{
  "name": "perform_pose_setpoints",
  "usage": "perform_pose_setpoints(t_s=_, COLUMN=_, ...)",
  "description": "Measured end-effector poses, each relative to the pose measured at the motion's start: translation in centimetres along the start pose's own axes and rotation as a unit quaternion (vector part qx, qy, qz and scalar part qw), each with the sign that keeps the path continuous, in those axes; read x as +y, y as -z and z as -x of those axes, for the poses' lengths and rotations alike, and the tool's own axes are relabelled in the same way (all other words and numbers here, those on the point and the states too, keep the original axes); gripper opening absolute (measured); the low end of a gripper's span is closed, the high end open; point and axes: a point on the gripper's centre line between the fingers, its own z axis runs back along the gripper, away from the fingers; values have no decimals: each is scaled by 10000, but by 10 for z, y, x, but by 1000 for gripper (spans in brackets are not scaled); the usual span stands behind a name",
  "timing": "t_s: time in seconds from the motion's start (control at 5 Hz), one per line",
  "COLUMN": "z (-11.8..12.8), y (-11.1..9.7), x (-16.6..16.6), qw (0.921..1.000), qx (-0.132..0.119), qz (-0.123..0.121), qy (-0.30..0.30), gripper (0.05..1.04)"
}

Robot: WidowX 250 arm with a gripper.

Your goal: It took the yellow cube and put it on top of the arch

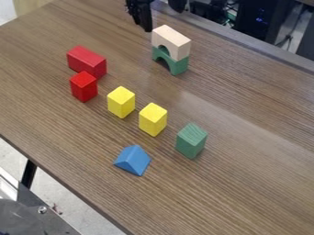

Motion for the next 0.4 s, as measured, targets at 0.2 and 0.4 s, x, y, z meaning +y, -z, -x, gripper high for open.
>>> perform_pose_setpoints(t_s=0.2, z=3, y=9, x=6, qw=9999, qx=63, qz=-148, qy=12, gripper=999)
perform_pose_setpoints(t_s=0.4, z=10, y=24, x=25, qw=9989, qx=85, qz=-388, qy=-234, gripper=999)
